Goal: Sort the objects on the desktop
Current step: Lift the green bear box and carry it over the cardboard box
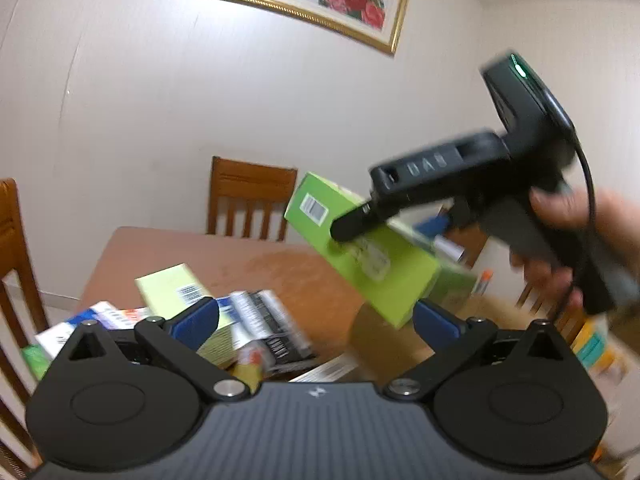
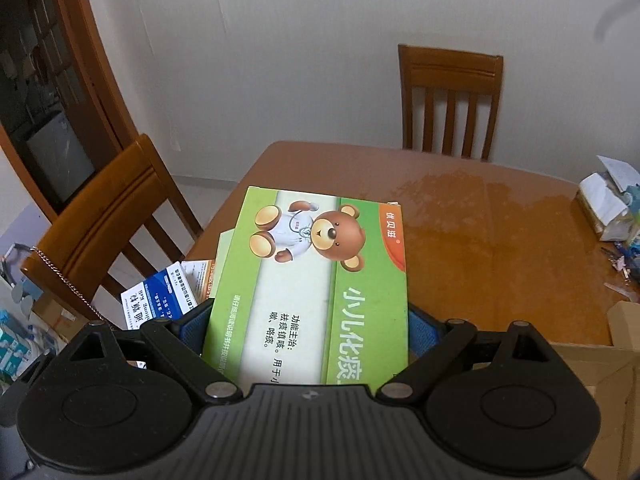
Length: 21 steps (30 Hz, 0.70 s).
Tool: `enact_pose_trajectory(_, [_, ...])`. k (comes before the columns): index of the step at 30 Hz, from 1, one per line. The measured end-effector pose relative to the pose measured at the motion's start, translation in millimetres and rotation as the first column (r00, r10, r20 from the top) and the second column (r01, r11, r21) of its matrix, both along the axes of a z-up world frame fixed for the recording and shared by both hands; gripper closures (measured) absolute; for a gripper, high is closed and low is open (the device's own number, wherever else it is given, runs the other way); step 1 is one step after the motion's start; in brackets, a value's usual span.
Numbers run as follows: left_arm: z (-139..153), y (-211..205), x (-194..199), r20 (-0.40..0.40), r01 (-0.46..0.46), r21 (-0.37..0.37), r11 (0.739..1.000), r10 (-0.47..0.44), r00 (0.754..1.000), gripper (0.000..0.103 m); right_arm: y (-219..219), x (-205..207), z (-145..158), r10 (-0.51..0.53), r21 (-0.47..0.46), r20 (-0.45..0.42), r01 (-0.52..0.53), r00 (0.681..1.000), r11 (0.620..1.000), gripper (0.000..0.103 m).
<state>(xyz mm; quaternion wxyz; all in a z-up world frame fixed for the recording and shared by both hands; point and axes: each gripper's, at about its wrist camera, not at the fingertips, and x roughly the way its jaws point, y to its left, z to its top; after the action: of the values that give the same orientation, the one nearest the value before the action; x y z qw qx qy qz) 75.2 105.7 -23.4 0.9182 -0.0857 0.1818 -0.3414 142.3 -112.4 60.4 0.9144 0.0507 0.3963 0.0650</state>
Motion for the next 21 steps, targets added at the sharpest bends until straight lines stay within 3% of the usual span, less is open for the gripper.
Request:
enact_pose_trajectory(10, [4.1,-71.6,-4.4,0.027,0.153,0.015,0.988,-0.154,0.988,0.000,-70.5,-51.6,16.3,-0.138,0.017,0.041,0.138,0.990,0.990,0.007])
enact_pose_trajectory(21, [-1.7,-127.2,-12.1,-0.002,0.238,0.070,0.969,-0.239,0.971,0.000,-134.9,-76.7,-16.4,-0.245,0.042,-0.023,0.246,0.969,0.968,0.007])
